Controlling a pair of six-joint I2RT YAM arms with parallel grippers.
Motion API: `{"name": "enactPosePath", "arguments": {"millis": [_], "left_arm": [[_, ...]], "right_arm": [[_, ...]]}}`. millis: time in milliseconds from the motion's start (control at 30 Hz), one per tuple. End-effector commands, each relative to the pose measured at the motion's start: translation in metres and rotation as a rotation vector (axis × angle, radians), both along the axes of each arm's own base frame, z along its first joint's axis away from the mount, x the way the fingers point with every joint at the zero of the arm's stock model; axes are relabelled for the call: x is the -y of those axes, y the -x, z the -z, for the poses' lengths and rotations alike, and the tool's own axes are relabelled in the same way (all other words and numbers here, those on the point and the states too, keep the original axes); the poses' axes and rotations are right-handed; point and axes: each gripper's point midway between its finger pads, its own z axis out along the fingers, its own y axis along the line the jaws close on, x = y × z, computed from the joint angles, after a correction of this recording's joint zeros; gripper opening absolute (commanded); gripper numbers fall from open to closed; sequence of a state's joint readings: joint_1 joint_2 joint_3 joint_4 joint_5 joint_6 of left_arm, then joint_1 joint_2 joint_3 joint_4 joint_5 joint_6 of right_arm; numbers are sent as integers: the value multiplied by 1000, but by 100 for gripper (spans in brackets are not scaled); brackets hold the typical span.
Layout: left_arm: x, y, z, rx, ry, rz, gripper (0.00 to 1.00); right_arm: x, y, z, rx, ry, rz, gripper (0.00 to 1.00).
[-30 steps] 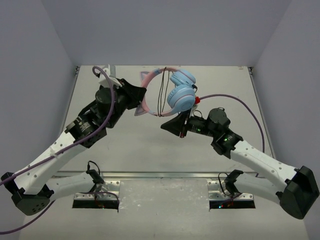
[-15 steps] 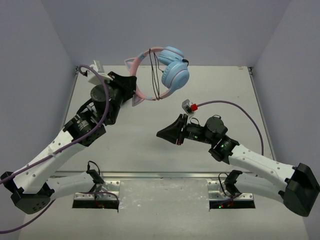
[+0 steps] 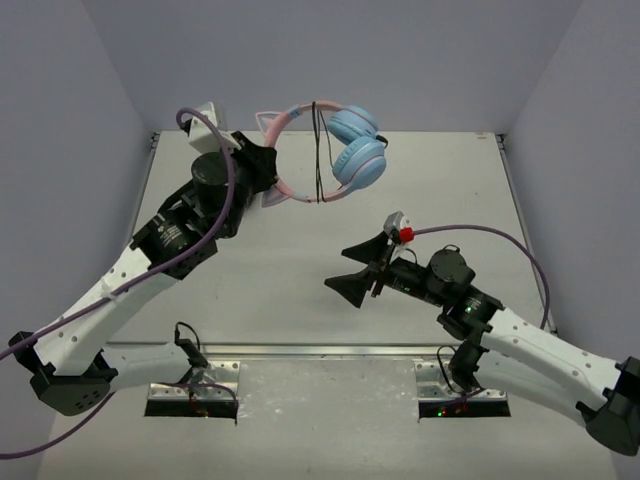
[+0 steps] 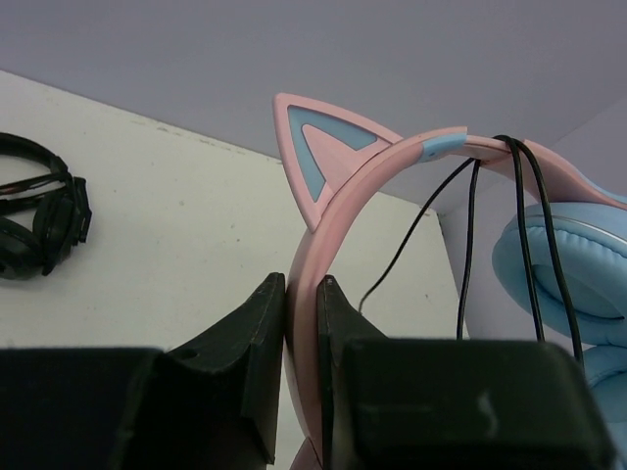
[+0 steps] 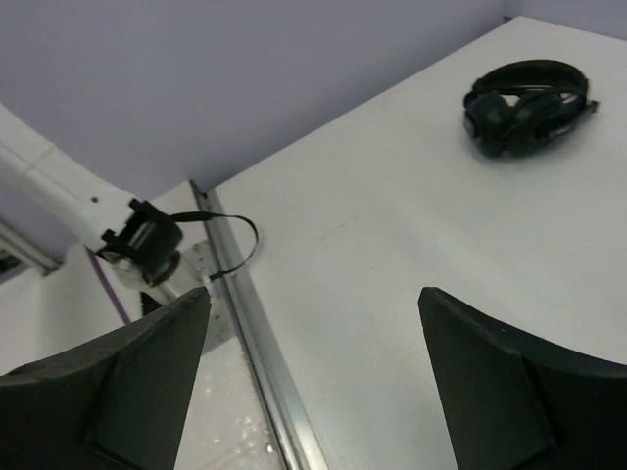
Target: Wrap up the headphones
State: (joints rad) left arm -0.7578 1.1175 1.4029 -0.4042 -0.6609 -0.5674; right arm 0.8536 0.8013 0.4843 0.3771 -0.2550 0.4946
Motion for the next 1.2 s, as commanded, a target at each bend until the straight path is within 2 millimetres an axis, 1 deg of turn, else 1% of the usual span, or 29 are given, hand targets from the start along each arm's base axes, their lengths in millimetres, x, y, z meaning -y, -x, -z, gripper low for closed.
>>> {"name": "enactPosePath", "arguments": {"millis": [0,33,67,133,167,200,233,267,300,333,367,400,433,467,533,600,633,667,700,733,767,800,833,867,900,933,967,1000,1167], "left_arm": [[-8,18,-60,124,74,50,0],[-9,20,-58,112,64,59,0],[-5,23,-58,111,64,87,0],[-3,24,-57,104,51,104,0],[-2,26,-53,92,40,115,0],[-2,27,-55,91,40,120,0],[-2,28,-55,90,41,125,0],[0,30,-56,92,45,143,0],[0,32,-59,97,53,149,0],[0,34,-60,96,58,156,0],[2,36,-61,95,60,174,0],[2,38,-64,96,70,180,0],[3,39,-64,90,69,185,0],[4,41,-62,79,63,198,0],[3,44,-64,75,71,206,0],[5,47,-66,68,78,222,0],[5,48,-65,61,76,229,0],[6,51,-67,63,80,242,0],[6,52,-66,59,85,249,0],[7,54,-66,57,84,257,0],[7,58,-69,60,93,273,0],[8,59,-69,59,96,281,1],[9,61,-68,56,95,290,0],[8,65,-72,63,103,302,0],[8,66,-72,62,104,308,0],[8,67,-73,63,104,313,0],[8,69,-75,66,108,321,0],[8,70,-75,63,108,324,0],[10,73,-77,60,111,343,0]], "right_arm": [[27,-26,14,129,153,168,89],[30,-27,13,145,165,176,89],[33,-30,14,156,182,195,89],[41,-36,3,210,196,235,89],[45,-39,2,219,212,248,88],[47,-42,0,238,232,251,87],[48,-44,-7,247,246,250,86],[52,-51,-12,248,257,270,85],[52,-58,-21,253,265,282,84],[52,-60,-23,246,271,271,84],[59,-69,-23,231,286,293,84],[60,-73,-26,212,274,297,85],[60,-81,-29,192,271,296,97],[63,-85,-29,173,263,265,99],[59,-95,-32,138,254,240,99],[55,-99,-43,149,227,202,98],[54,-101,-45,151,220,191,97],[54,-108,-45,151,216,188,95],[51,-106,-54,167,201,157,94],[54,-112,-57,178,194,163,93],[53,-115,-56,175,194,149,91],[51,-116,-63,192,188,130,90],[51,-119,-65,200,190,128,89],[49,-122,-63,197,198,116,88],[46,-122,-70,217,195,95,87],[43,-122,-69,211,196,78,86],[41,-122,-71,213,198,67,82],[39,-125,-72,210,198,61,80],[33,-124,-76,225,184,19,80]]}}
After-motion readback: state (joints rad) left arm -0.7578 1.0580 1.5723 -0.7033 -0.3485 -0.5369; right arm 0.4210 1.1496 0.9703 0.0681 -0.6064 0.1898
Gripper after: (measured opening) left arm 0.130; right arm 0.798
